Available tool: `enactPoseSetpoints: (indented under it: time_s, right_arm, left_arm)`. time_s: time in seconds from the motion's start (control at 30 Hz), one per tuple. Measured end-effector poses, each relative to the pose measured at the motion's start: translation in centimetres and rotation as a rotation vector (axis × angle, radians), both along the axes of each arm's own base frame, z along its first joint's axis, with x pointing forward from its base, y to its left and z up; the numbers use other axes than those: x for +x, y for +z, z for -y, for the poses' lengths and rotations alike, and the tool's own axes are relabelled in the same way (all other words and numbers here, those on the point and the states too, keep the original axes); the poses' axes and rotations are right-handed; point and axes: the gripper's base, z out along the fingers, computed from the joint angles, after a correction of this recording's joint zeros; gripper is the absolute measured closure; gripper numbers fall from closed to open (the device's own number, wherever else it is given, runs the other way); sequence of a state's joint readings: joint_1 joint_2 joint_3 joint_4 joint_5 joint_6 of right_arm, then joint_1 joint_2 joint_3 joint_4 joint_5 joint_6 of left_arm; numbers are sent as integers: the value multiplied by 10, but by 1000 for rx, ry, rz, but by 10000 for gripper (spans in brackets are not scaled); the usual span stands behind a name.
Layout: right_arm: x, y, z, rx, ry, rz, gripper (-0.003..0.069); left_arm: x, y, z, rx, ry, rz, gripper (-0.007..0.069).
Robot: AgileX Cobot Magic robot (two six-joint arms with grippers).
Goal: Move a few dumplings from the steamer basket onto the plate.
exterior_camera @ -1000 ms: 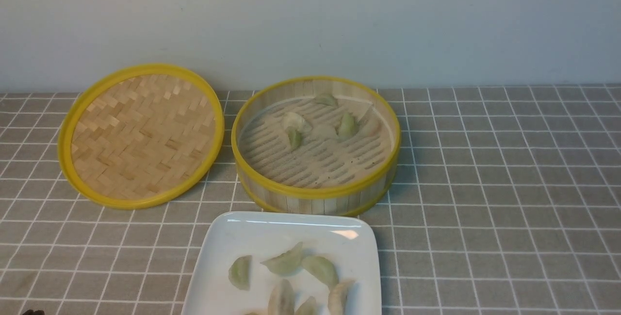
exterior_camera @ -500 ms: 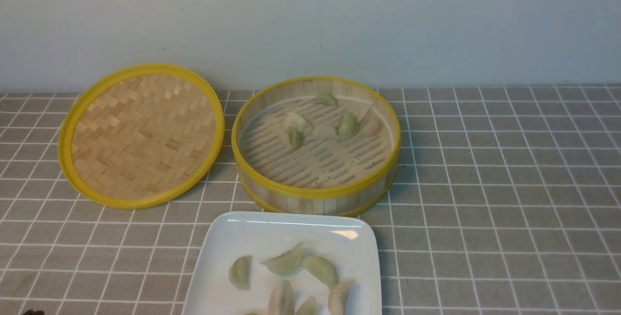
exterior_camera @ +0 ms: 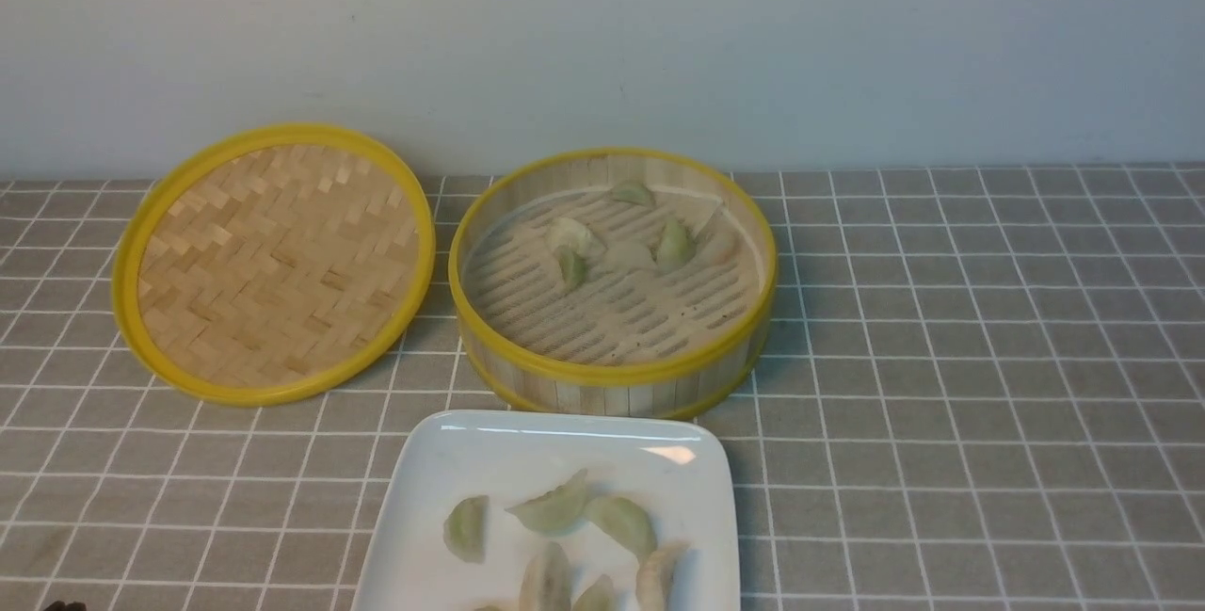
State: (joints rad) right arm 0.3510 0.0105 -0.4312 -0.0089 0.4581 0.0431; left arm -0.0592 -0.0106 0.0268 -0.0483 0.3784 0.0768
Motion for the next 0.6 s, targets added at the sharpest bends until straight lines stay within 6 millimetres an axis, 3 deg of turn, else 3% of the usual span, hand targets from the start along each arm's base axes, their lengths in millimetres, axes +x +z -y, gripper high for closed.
enactPoseSetpoints:
  time_s: [0.17, 0.2, 0.23, 0.37, 0.6]
  right_arm:
    - [26, -65, 1, -73, -217, -201, 673]
    - [26, -65, 1, -73, -217, -201, 673]
    - [32, -93, 2, -94, -263, -286, 673]
    - [38, -136, 5, -118, -319, -410, 673]
    - [39, -138, 5, -104, -335, -347, 673]
  left_arm:
    - [0, 0, 0, 0, 0, 0, 629]
    - [0, 0, 0, 0, 0, 0, 629]
    - [0, 0, 0, 0, 0, 0, 629]
    - [0, 0, 0, 0, 0, 0, 629]
    - [0, 0, 0, -1, 0, 0, 629]
